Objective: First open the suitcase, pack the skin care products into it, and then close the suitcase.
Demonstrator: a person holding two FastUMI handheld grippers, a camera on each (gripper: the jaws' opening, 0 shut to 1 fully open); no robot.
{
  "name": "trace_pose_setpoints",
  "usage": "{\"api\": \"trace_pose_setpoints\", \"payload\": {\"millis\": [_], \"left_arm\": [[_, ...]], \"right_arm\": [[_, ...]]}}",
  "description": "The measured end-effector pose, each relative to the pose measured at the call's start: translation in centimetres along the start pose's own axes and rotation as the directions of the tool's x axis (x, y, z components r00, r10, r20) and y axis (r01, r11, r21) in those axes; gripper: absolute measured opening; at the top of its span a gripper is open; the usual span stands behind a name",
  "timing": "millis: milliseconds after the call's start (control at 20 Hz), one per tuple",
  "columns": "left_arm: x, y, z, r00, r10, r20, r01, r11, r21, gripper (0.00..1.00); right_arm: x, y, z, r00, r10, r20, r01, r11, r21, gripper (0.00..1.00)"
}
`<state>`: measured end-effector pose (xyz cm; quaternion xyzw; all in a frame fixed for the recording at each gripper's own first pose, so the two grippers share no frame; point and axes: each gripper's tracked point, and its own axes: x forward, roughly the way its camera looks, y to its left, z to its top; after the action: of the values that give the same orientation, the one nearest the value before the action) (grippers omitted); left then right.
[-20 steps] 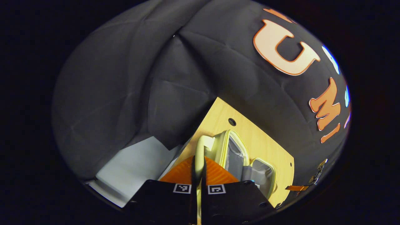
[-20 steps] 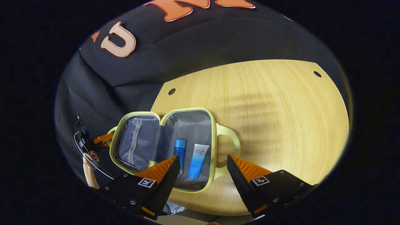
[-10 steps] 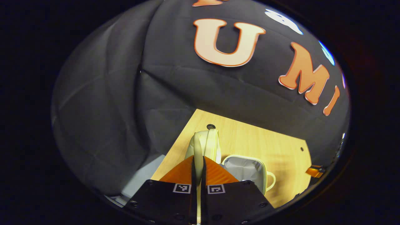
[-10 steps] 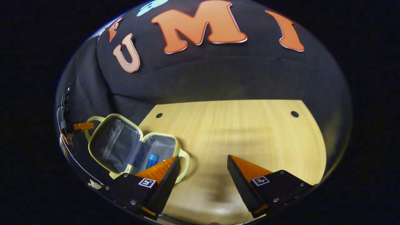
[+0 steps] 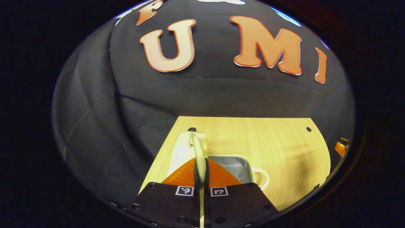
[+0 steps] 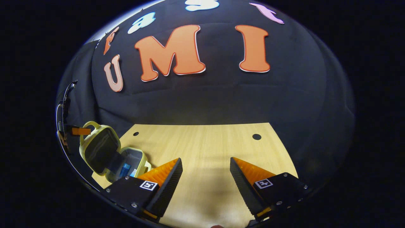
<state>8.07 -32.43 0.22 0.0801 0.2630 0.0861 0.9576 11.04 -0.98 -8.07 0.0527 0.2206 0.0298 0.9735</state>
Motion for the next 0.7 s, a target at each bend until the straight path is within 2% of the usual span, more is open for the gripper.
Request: {"api": "trace_pose_setpoints", "payload": {"millis": [150,400,700], "left_arm": [[1.2,-5.3,-1.4,0.999,-0.042,-0.016,0.042,0.998,0.046,0.05],[3.4,-13.9,-5.5,0.979,-0.166,-0.119,0.173,0.983,0.054,0.05],[6.6,-17.8,-11.4,0.957,-0.185,-0.222,0.218,0.967,0.132,0.05]], "right_arm": [[-0.9,-3.0,-0.7,0.999,-0.041,-0.002,0.041,0.999,0.014,0.95],[-2.3,-6.8,-1.1,0.993,-0.115,0.031,0.116,0.993,-0.035,0.96],[-2.2,-8.2,-2.6,0.990,-0.140,-0.001,0.140,0.990,-0.019,0.96]]}}
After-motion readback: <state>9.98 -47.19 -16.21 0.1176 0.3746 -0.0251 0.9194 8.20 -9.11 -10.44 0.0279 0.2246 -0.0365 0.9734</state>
